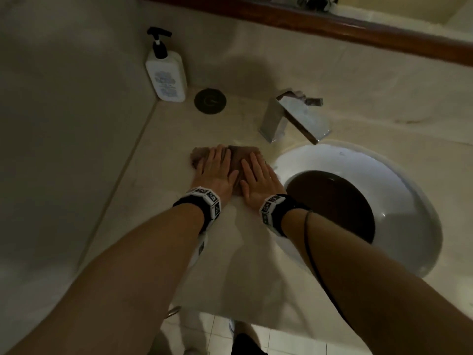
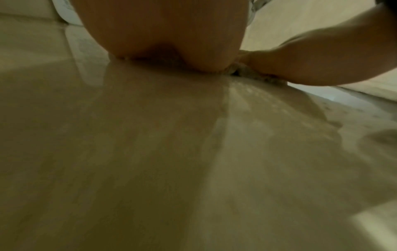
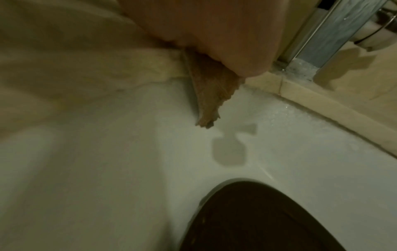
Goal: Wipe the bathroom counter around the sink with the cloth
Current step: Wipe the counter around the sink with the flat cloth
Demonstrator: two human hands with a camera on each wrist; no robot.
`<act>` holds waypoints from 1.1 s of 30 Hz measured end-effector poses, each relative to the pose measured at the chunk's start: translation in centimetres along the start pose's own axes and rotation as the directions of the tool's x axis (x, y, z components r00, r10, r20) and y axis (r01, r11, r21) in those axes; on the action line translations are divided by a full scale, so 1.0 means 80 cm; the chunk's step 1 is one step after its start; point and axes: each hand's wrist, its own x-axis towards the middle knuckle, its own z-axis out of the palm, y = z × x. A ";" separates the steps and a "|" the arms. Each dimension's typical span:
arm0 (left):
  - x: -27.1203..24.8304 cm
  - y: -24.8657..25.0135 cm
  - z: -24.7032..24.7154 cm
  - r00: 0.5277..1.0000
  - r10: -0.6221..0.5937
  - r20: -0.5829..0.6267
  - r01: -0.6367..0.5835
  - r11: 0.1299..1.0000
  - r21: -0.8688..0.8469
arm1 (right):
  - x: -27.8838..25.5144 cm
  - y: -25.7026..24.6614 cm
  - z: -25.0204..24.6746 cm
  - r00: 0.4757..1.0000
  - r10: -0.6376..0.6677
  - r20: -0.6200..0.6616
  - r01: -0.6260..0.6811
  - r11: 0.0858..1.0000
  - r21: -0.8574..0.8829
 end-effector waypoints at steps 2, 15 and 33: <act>0.020 -0.006 -0.006 0.999 0.019 -0.031 -0.019 1.000 0.007 | 0.019 0.007 -0.008 1.000 -0.013 -0.001 0.013 1.000 -0.003; -0.016 -0.067 -0.027 0.961 -0.256 0.102 0.257 0.966 0.009 | 0.038 -0.052 0.002 0.994 -0.111 0.007 0.112 0.989 -0.094; -0.275 -0.140 0.032 0.910 -0.413 0.018 0.413 0.910 -0.013 | -0.128 -0.214 0.075 0.963 -0.271 0.002 0.268 0.952 -0.149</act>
